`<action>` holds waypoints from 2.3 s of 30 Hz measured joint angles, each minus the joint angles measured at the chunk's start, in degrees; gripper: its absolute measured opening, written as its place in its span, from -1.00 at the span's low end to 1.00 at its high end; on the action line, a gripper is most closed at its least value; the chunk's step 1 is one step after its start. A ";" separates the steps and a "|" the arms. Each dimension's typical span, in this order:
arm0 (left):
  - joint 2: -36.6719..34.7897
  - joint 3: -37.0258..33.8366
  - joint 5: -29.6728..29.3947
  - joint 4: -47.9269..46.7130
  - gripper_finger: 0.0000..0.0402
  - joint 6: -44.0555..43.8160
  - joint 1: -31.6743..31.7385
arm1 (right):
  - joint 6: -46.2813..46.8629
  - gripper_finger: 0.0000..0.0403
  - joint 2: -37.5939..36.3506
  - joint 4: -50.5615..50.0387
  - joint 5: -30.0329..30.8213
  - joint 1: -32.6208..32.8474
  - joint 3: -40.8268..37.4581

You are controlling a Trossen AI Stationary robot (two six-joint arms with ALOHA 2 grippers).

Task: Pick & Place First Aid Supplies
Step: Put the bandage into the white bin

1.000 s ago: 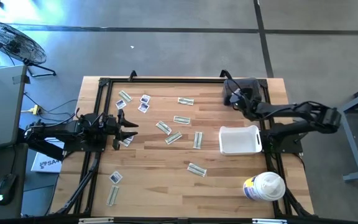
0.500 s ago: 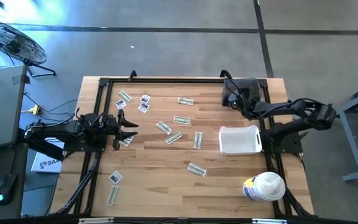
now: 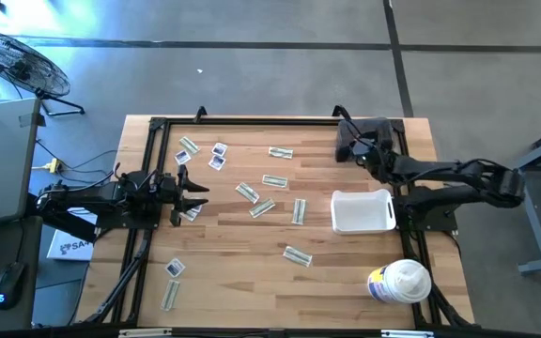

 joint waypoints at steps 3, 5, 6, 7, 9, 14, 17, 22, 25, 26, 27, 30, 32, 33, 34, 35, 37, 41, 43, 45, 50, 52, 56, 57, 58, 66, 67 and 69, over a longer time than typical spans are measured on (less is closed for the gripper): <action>0.00 0.00 0.00 0.00 -0.22 0.01 -0.01 | -3.43 -0.52 -4.05 0.23 -4.48 4.93 0.00; 0.00 -0.01 0.00 0.00 -0.22 0.00 -0.02 | -4.98 -0.51 -6.26 1.47 -7.95 8.57 0.00; 0.00 -0.01 0.00 0.00 -0.22 0.00 0.00 | -6.06 -0.51 -7.16 2.30 -9.72 10.70 0.00; 0.00 0.00 0.00 0.00 -0.22 0.01 -0.01 | -7.19 -0.51 -7.79 3.23 -10.96 12.87 0.00; 0.00 -0.01 0.00 0.00 -0.22 0.00 0.00 | -9.02 -0.51 -8.29 5.84 -13.16 17.21 0.00; 0.00 -0.01 0.00 0.00 -0.22 0.00 -0.02 | -10.14 -0.51 -6.64 13.58 -16.72 27.34 0.02; 0.00 -0.02 0.00 0.00 -0.22 0.00 -0.02 | -10.17 -0.51 -3.73 14.10 -16.33 32.43 1.47; 0.00 -0.02 0.00 0.00 -0.22 0.01 0.00 | -11.28 -0.51 5.05 7.43 -16.61 38.41 10.15; 0.00 -0.01 0.00 0.00 -0.22 0.00 -0.02 | -13.94 -0.51 12.17 1.94 -19.50 41.32 16.90; 0.00 0.00 0.00 0.00 -0.22 0.00 0.00 | -14.74 -0.51 14.58 -0.05 -21.14 42.20 19.21; 0.00 0.00 0.00 0.00 -0.22 0.00 -0.02 | -15.31 -0.51 16.84 -2.21 -22.69 42.94 21.18; 0.00 -0.01 0.00 0.00 -0.22 0.01 -0.02 | -15.20 -0.51 23.71 -7.75 -27.36 44.92 26.89; 0.00 0.00 0.00 0.00 -0.22 0.01 0.01 | -13.97 -0.51 28.10 -11.14 -29.70 45.95 30.46; 0.00 -0.02 0.00 0.00 -0.22 0.01 -0.01 | -13.89 -0.51 30.20 -12.77 -30.45 46.35 32.30; 0.00 -0.01 0.00 0.00 -0.22 0.00 -0.01 | -14.27 -0.51 32.29 -14.50 -31.15 46.70 34.22; 0.00 -0.01 0.00 0.00 -0.22 0.00 0.00 | -14.92 -0.51 34.19 -16.38 -31.58 46.97 36.05; 0.00 -0.02 0.00 0.00 -0.22 0.01 0.01 | -16.27 -0.51 37.74 -20.49 -31.57 47.25 39.65; 0.00 -0.02 0.00 0.00 -0.22 0.01 -0.02 | -16.16 -0.51 42.78 -25.97 -31.49 46.69 44.98; 0.00 -0.02 0.00 0.00 -0.22 0.00 -0.02 | -15.23 -0.51 44.25 -27.05 -32.34 46.30 46.24; 0.00 -0.01 0.00 0.00 -0.22 0.01 -0.01 | -15.28 -0.51 44.81 -27.15 -32.35 45.96 46.40; 0.00 0.00 0.00 -0.01 -0.22 0.00 0.00 | -16.11 -0.51 45.23 -26.31 -30.90 45.02 45.30; 0.00 0.00 0.00 0.00 -0.22 0.00 -0.01 | -16.12 -0.51 45.23 -25.12 -32.05 44.60 44.24; 0.00 -0.01 0.00 0.00 -0.22 0.00 -0.01 | -16.16 -0.51 45.51 -21.37 -32.96 44.47 41.97; 0.00 -0.02 0.00 0.00 -0.22 0.02 0.00 | -16.17 -0.51 45.53 -21.28 -32.86 44.51 41.62; 0.00 0.00 0.00 0.00 -0.22 0.02 0.00 | -16.19 -0.51 45.53 -20.76 -32.54 44.54 41.16; 0.00 -0.01 0.00 0.00 -0.22 0.02 -0.01 | -16.70 -0.51 46.27 -15.22 -33.70 44.47 38.54; 0.00 -0.01 0.00 0.00 -0.22 0.01 0.01 | -16.73 -0.51 46.63 -15.40 -33.60 44.50 38.47; 0.00 0.00 0.00 0.00 -0.22 0.02 0.00 | -16.67 -0.51 47.20 -15.04 -33.59 44.41 38.52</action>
